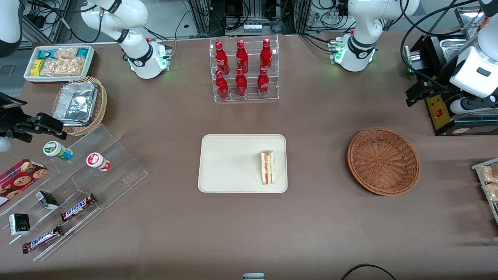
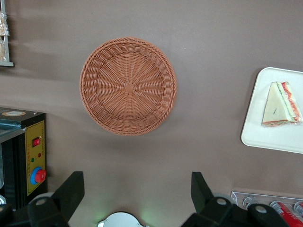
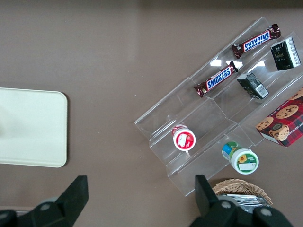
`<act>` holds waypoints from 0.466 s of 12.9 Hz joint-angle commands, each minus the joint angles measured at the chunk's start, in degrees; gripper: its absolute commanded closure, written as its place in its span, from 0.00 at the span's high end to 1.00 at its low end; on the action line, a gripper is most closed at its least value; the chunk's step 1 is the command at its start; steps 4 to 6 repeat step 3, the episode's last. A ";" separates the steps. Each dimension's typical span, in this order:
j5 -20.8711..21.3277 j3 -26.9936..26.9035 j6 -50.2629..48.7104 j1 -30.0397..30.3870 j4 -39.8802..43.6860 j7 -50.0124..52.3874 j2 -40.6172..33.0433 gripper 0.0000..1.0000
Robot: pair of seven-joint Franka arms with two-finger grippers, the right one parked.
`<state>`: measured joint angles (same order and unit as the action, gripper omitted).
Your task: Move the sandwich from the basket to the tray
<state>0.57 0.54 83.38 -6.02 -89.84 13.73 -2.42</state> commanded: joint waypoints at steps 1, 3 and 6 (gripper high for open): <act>0.67 0.07 -0.49 0.31 -1.04 -3.26 -1.18 1.00; 0.75 0.07 -0.50 0.31 -1.30 -3.10 -1.09 1.00; 0.75 0.07 -0.50 0.31 -1.30 -3.10 -1.09 1.00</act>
